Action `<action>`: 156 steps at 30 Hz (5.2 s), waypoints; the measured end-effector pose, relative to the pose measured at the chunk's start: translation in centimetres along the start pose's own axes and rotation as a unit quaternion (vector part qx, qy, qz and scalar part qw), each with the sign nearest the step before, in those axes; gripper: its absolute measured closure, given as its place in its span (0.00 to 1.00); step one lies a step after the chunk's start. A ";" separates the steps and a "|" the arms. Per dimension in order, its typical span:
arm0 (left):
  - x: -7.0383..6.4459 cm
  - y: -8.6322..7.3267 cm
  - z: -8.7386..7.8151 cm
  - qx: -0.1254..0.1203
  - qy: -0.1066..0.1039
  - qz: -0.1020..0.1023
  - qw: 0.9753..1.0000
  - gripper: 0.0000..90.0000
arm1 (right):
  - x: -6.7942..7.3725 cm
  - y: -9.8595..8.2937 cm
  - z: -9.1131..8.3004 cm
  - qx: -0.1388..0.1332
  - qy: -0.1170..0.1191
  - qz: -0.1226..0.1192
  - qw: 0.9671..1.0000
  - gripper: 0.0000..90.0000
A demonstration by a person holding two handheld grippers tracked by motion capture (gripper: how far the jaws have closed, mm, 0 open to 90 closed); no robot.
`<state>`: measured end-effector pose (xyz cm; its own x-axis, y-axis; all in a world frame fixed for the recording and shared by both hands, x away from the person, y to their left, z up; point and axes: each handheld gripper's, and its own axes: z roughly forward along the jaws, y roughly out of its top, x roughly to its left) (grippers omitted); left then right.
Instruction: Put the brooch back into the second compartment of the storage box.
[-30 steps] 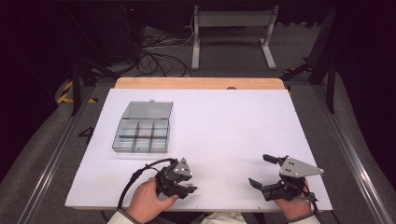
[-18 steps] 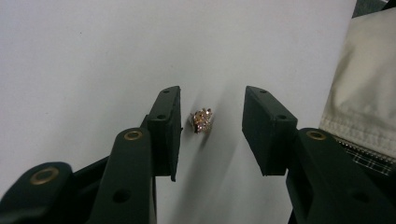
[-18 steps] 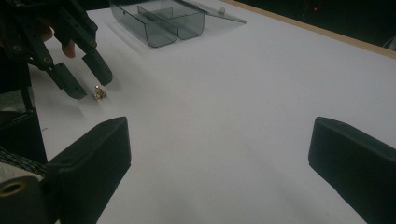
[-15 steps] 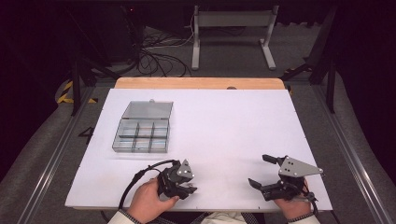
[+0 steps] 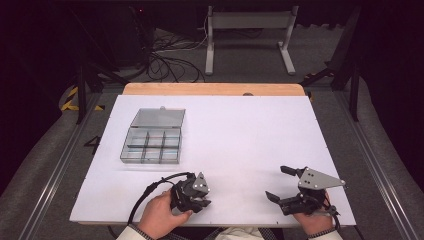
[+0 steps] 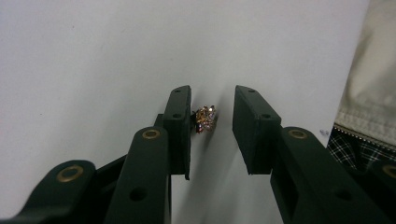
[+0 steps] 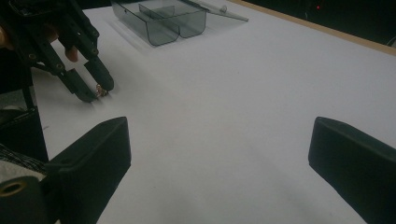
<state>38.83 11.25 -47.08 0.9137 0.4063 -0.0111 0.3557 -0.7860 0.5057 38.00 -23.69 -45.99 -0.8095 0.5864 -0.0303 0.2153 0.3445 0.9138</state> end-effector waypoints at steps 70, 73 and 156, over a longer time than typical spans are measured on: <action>0.9 -0.3 -5.1 -0.088 0.032 -0.011 0.996 0.89 | 0.0 0.0 0.2 0.005 0.000 0.000 1.000 0.07; 1.2 -0.4 -5.6 -0.092 0.036 -0.011 0.995 0.89 | 0.0 0.0 0.2 0.005 0.000 0.000 1.000 0.07; 12.0 -2.5 -10.7 -0.114 0.119 -0.131 0.978 0.89 | 0.0 0.0 0.4 0.008 0.005 0.000 1.000 0.07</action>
<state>46.81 23.05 -39.25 0.7158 0.6980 0.0221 0.4931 -0.5276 0.6917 38.24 -23.41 -46.18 -0.8142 0.5801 -0.0257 0.2250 0.3560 0.9070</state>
